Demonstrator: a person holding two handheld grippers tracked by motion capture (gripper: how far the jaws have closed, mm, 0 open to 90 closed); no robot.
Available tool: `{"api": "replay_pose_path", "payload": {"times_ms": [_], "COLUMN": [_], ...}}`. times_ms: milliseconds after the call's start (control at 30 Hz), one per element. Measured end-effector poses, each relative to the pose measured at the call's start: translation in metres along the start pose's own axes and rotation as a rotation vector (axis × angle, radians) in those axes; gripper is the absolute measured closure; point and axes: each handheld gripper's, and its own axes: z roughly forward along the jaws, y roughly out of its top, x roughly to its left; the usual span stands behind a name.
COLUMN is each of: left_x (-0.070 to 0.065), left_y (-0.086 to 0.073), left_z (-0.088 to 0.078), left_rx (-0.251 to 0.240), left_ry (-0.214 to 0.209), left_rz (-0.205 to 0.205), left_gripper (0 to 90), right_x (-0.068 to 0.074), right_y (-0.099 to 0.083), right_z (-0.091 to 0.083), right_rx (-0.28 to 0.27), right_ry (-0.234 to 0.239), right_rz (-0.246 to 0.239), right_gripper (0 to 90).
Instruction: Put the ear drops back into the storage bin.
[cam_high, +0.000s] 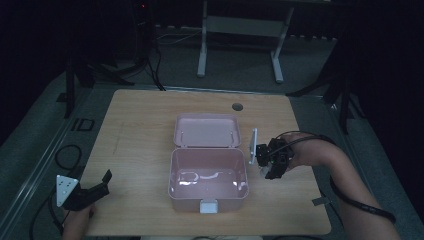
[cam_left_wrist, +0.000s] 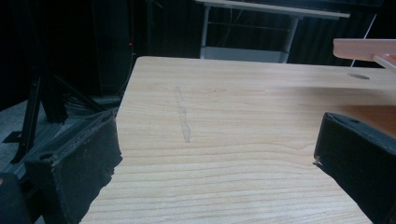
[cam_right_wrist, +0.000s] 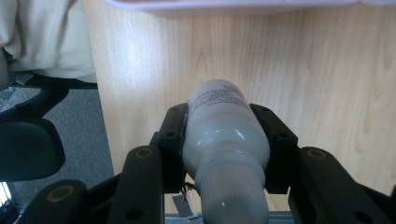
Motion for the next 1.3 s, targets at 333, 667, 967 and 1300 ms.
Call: {"api": "replay_pose_path", "payload": {"times_ms": [333, 667, 967, 1300], "left_x": [0.0, 0.0, 0.0, 0.0], "left_y": [0.0, 0.0, 0.0, 0.0], "left_z": [0.0, 0.0, 0.0, 0.0], "left_rx": [-0.001, -0.001, -0.001, -0.001], "left_ry": [-0.002, -0.004, -0.007, -0.006], "left_rz": [0.0, 0.001, 0.002, 0.004], "left_gripper": [0.4, 0.4, 0.4, 0.4], "right_x": [-0.001, 0.0, 0.002, 0.003], "right_y": [0.027, 0.06, 0.081, 0.099], "right_z": [-0.027, -0.025, -0.003, 0.039], "right_rx": [-0.015, -0.032, -0.024, 0.016], "right_ry": [-0.016, -0.006, 0.03, 0.063], "right_rz": [-0.026, -0.09, -0.137, -0.169], "right_gripper": [59.7, 59.7, 59.7, 59.7]}}
